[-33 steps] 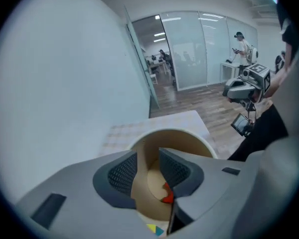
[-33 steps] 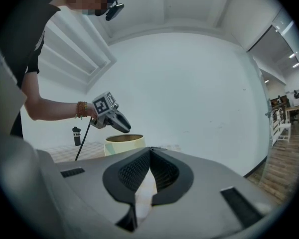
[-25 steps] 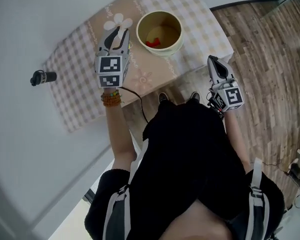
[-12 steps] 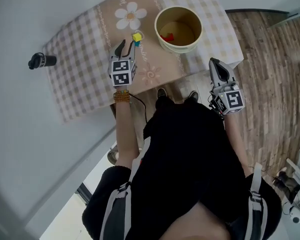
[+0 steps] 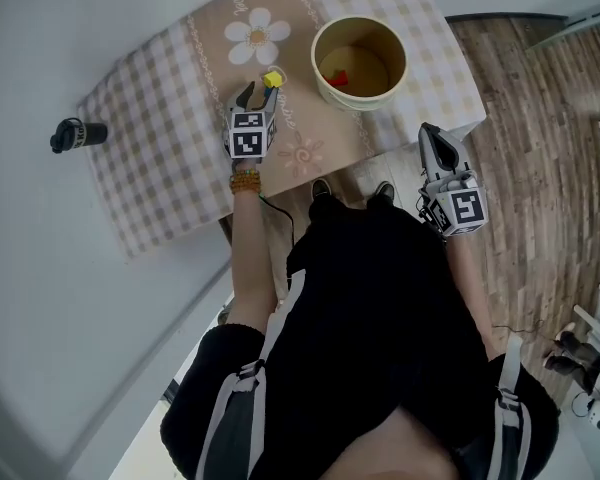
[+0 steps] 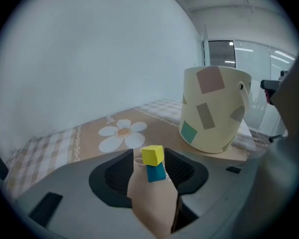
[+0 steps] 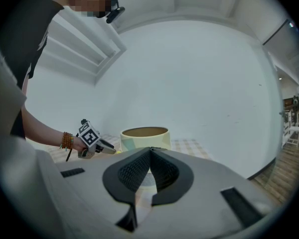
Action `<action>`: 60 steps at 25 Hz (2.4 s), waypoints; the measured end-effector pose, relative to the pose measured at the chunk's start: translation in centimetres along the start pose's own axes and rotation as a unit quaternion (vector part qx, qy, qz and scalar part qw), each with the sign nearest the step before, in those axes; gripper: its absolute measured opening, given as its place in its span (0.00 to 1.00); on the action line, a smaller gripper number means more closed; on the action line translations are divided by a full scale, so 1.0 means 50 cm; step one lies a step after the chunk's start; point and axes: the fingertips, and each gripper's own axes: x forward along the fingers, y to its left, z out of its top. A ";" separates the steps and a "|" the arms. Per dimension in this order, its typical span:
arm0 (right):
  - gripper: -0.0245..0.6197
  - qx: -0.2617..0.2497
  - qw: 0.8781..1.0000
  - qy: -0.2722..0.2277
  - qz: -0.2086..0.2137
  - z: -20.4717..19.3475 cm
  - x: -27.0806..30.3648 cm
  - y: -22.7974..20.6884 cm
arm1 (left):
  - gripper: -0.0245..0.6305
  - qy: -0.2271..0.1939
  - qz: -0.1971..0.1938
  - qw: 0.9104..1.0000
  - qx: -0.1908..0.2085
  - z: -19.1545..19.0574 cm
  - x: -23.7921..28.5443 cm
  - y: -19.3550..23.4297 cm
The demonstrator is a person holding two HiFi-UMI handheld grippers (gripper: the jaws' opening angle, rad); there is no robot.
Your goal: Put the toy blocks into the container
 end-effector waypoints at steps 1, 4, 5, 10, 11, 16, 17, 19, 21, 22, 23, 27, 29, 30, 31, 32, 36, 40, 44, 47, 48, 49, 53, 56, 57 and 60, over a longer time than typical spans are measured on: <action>0.05 0.001 1.000 0.001 -0.003 0.000 0.000 0.001 | 0.36 0.003 -0.004 1.000 0.006 -0.002 0.009 0.002; 0.05 0.002 1.000 0.001 -0.010 0.002 -0.001 0.003 | 0.36 0.012 -0.020 1.000 0.008 -0.007 0.032 -0.002; 0.05 0.003 1.000 0.002 -0.013 0.001 0.000 0.003 | 0.36 0.015 -0.025 1.000 0.007 -0.010 0.037 -0.003; 0.05 0.006 1.000 0.003 -0.020 -0.007 0.000 0.005 | 0.36 0.019 -0.036 0.999 0.000 -0.015 0.059 -0.006; 0.05 0.007 1.000 0.003 -0.021 -0.008 0.000 0.006 | 0.36 0.020 -0.039 0.999 -0.001 -0.015 0.063 -0.008; 0.05 0.006 1.000 0.005 -0.023 -0.009 0.001 0.011 | 0.34 0.024 -0.047 0.999 0.004 -0.017 0.071 -0.016; 0.05 0.006 1.000 0.005 -0.024 -0.009 0.001 0.012 | 0.32 0.024 -0.047 0.999 0.005 -0.018 0.072 -0.017; 0.05 0.005 1.000 0.006 -0.024 -0.010 0.000 0.014 | 0.31 0.023 -0.047 0.999 0.005 -0.018 0.072 -0.018; 0.05 0.005 1.000 0.006 -0.024 -0.010 0.000 0.015 | 0.30 0.021 -0.049 0.999 0.005 -0.017 0.071 -0.020; 0.05 0.004 1.000 0.007 -0.024 -0.009 -0.001 0.014 | 0.29 0.021 -0.050 0.999 0.005 -0.016 0.070 -0.021; 0.05 0.004 1.000 0.006 -0.024 -0.009 -0.001 0.014 | 0.29 0.021 -0.051 0.998 0.005 -0.016 0.069 -0.021; 0.05 0.005 1.000 0.005 -0.021 -0.009 -0.003 0.011 | 0.27 0.018 -0.052 0.998 0.006 -0.013 0.064 -0.027; 0.05 0.003 1.000 0.006 -0.019 -0.009 -0.004 0.011 | 0.27 0.016 -0.053 0.998 0.005 -0.016 0.061 -0.031; 0.05 0.002 1.000 0.005 -0.019 -0.009 -0.005 0.011 | 0.27 0.015 -0.053 0.998 0.005 -0.017 0.060 -0.031; 0.05 0.001 1.000 0.003 -0.019 -0.009 -0.004 0.010 | 0.27 0.014 -0.053 0.998 0.005 -0.016 0.058 -0.031; 0.05 0.001 1.000 0.000 -0.020 -0.009 -0.004 0.008 | 0.27 0.013 -0.052 0.999 0.006 -0.015 0.057 -0.030; 0.05 0.002 1.000 -0.001 -0.027 -0.009 -0.013 -0.009 | 0.27 0.005 -0.043 0.999 0.006 -0.006 0.044 -0.033; 0.05 0.002 1.000 0.003 -0.024 -0.014 -0.017 -0.007 | 0.27 -0.001 -0.043 0.999 0.010 -0.007 0.024 -0.047; 0.05 -0.020 1.000 0.002 -0.012 -0.013 -0.008 0.000 | 0.27 -0.019 -0.042 0.999 0.011 0.005 -0.004 -0.063; 0.05 -0.022 1.000 0.003 -0.018 -0.012 -0.020 -0.022 | 0.27 -0.036 -0.049 0.998 0.015 0.015 -0.035 -0.096; 0.05 -0.016 1.000 0.002 -0.021 -0.013 -0.025 -0.034 | 0.27 -0.043 -0.052 0.998 0.015 0.017 -0.046 -0.108; 0.05 -0.010 1.000 0.001 -0.025 -0.013 -0.029 -0.043 | 0.27 -0.050 -0.055 0.997 0.014 0.019 -0.058 -0.119; 0.05 -0.007 0.999 0.003 -0.032 -0.017 -0.035 -0.064 | 0.27 -0.081 -0.065 0.995 0.000 0.030 -0.100 -0.160; 0.05 -0.007 0.999 0.008 -0.031 -0.021 -0.033 -0.072 | 0.27 -0.098 -0.073 0.992 0.001 0.039 -0.121 -0.197; 0.05 -0.007 0.999 0.008 -0.031 -0.021 -0.033 -0.076 | 0.27 -0.102 -0.077 0.992 0.002 0.040 -0.126 -0.209; 0.05 -0.003 0.999 0.006 -0.034 -0.020 -0.033 -0.089 | 0.27 -0.110 -0.086 0.990 0.004 0.037 -0.139 -0.241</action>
